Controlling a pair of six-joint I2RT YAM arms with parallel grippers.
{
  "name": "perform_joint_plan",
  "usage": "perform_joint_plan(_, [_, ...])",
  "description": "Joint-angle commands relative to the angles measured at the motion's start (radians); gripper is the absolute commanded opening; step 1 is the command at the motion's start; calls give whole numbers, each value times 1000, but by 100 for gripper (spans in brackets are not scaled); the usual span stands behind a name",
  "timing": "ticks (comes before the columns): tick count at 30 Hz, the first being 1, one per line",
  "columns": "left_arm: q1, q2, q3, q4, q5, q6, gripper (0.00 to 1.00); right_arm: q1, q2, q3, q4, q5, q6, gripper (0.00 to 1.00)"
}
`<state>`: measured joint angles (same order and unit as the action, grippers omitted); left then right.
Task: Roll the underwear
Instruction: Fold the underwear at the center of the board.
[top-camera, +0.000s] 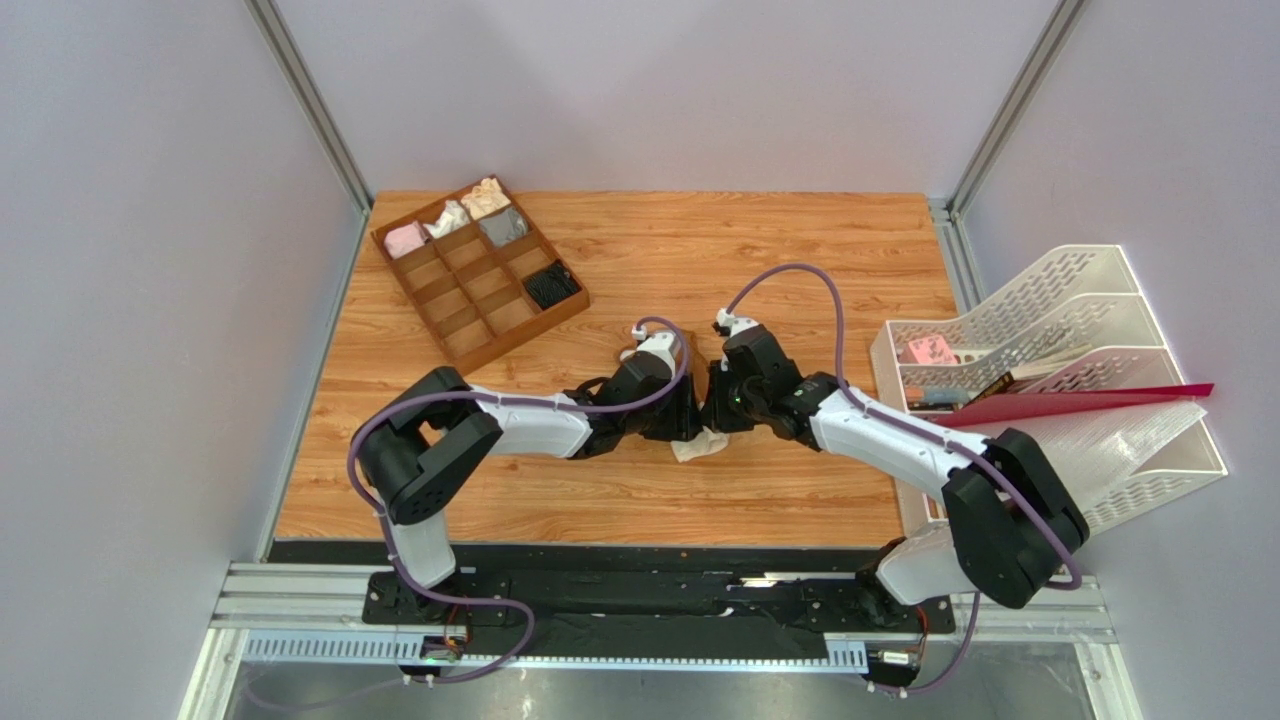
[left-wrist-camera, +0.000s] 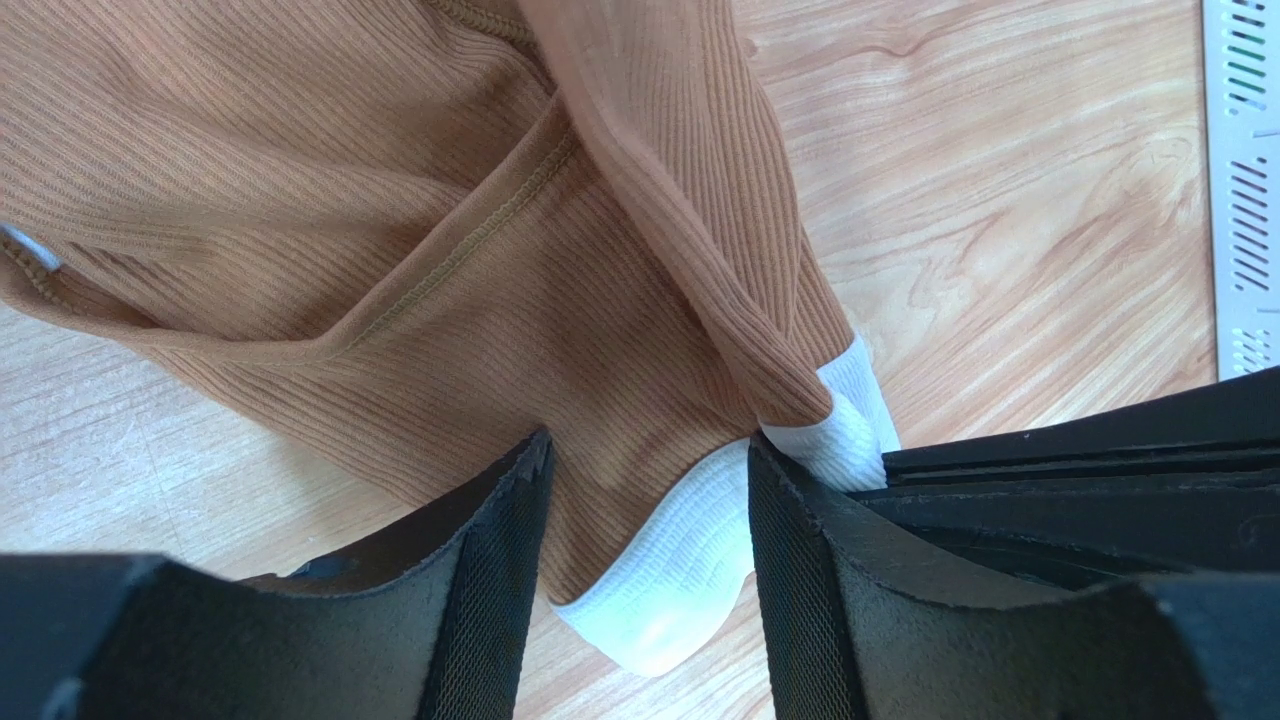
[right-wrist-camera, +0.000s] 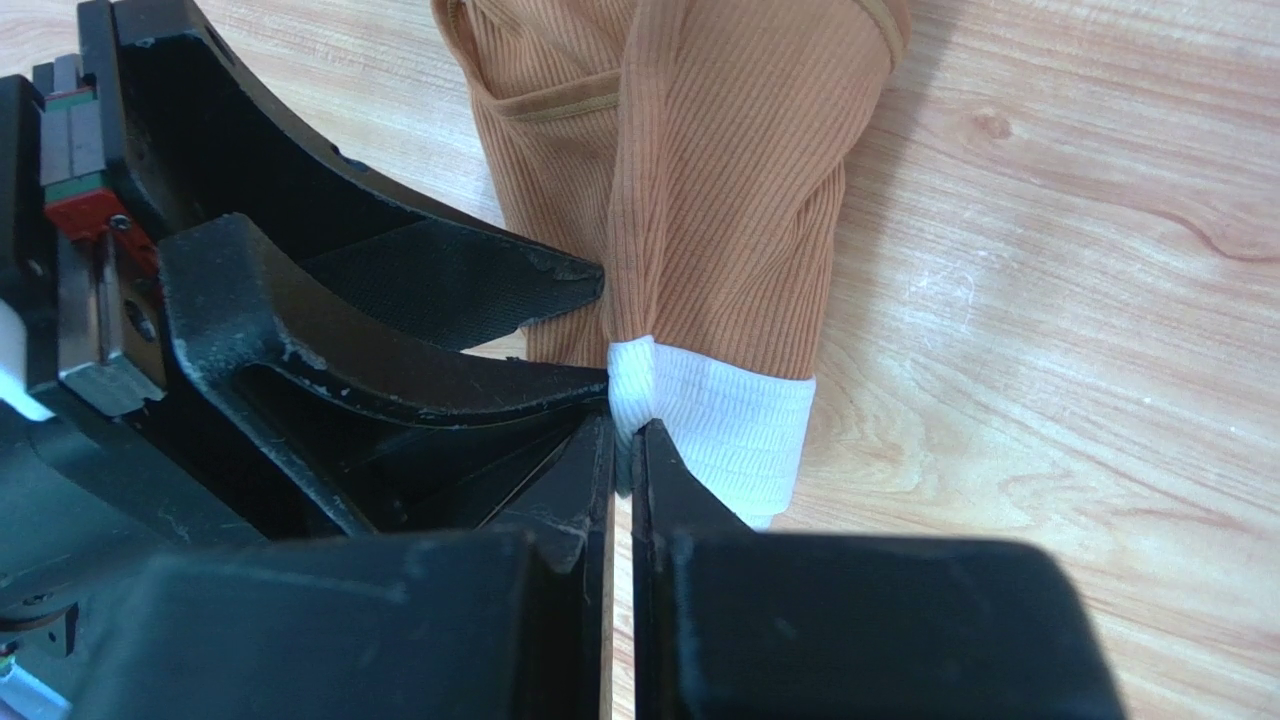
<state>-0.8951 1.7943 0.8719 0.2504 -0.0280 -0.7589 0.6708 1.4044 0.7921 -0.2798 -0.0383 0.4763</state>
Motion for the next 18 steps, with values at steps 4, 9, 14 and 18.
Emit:
perform_joint_plan(4, [-7,50,-14,-71,-21,1,58,30,-36,-10,24,37,56,0])
perform_joint_plan(9, [-10,-10,-53,-33,-9,-3,58,30,-73,-21,5,70,64,1])
perform_joint_plan(14, [-8,-137,-30,-118,-21,29,59,30,-62,-37,-1,80,59,1])
perform_joint_plan(18, [-8,-257,-14,-244,-47,61,60,30,-44,-45,2,90,67,0])
